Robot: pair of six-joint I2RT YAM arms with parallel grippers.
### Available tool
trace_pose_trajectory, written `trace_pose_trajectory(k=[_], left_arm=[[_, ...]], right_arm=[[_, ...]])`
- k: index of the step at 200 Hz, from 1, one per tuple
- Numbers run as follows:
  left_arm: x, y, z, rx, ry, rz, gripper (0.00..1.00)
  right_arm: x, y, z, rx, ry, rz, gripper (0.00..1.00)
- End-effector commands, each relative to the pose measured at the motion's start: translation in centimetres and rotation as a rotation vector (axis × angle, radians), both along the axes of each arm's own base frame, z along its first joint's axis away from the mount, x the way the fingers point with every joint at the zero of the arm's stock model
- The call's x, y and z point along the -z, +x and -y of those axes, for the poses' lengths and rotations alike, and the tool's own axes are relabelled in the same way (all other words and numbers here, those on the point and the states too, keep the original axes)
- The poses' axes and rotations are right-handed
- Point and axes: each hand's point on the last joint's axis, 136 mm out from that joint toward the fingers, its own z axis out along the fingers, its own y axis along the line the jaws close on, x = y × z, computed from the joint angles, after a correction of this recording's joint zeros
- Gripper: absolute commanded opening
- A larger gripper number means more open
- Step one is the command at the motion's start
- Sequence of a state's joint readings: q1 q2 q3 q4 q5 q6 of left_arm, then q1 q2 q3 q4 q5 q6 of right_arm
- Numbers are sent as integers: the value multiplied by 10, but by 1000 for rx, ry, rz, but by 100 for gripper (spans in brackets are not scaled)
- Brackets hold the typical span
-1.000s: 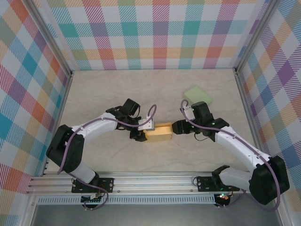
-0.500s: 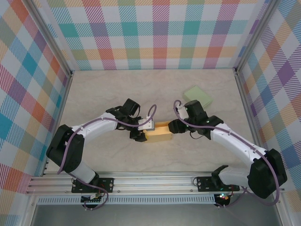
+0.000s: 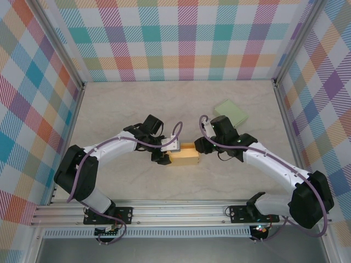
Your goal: Fold the paper box
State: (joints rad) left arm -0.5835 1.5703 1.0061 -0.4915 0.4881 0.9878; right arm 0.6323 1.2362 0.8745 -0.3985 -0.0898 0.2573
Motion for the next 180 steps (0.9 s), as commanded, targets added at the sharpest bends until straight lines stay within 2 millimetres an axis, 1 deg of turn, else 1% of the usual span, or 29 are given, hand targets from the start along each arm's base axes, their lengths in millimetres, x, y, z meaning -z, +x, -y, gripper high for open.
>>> trace_pose_trajectory(k=[1, 23, 55, 90, 136, 180], left_arm=[[-4, 6, 0, -15, -12, 17, 55], [-3, 6, 0, -19, -9, 16, 55], [-4, 7, -1, -23, -8, 22, 55], [-4, 7, 1, -29, -13, 22, 55], [-6, 8, 6, -41, -16, 38, 54], [-4, 7, 8, -47, -13, 44, 52]], right_arm=[[-1, 0, 3, 68, -14, -34, 33], [3, -4, 10, 96, -29, -42, 31], [2, -7, 9, 92, -27, -40, 31], [0, -8, 0, 84, -9, -55, 19], [-3, -7, -15, 100, 19, -76, 18], [-4, 0, -18, 154, 54, -68, 18]])
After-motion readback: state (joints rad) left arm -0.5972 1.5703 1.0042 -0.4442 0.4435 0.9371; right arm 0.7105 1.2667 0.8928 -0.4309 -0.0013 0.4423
